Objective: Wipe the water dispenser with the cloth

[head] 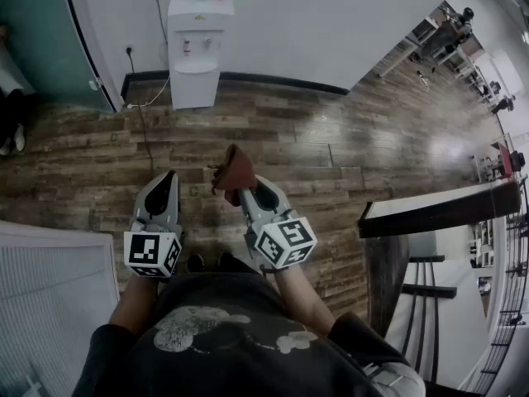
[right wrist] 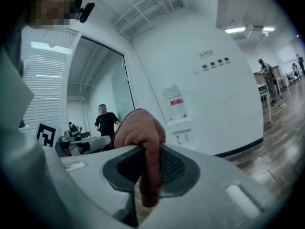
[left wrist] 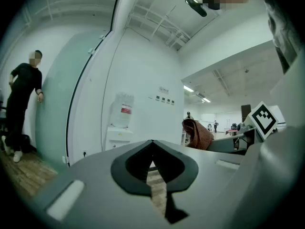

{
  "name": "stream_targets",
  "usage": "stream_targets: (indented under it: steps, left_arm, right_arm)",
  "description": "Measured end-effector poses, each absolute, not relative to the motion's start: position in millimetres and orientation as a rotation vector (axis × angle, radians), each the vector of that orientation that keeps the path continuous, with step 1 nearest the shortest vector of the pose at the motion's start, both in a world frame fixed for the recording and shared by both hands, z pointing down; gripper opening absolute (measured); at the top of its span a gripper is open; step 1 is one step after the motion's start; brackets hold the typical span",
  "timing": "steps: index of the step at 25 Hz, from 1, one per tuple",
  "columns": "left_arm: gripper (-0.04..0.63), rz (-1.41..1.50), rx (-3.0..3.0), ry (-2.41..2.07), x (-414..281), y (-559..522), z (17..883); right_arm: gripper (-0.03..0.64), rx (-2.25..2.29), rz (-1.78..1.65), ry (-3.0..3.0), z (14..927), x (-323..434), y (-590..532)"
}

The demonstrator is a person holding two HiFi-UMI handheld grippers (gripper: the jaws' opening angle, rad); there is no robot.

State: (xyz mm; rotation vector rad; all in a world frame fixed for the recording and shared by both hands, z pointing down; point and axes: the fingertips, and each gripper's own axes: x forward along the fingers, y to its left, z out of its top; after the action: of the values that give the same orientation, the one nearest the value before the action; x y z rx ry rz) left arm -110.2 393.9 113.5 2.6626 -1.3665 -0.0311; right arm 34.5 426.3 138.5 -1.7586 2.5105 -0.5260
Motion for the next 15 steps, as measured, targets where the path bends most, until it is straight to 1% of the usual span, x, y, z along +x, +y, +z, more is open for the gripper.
stream_targets:
  steps: [8, 15]
  left_arm:
    - [0.018, -0.043, 2.644, -1.365, -101.2, 394.5, 113.8]
    - [0.018, -0.023, 2.655, -1.348, -102.7, 395.5, 117.1]
  right_arm:
    - [0.057, -1.747, -0.539, 2.521, 140.5, 49.2, 419.6]
    - [0.057, -1.726, -0.533, 2.536, 140.5, 40.2, 417.9]
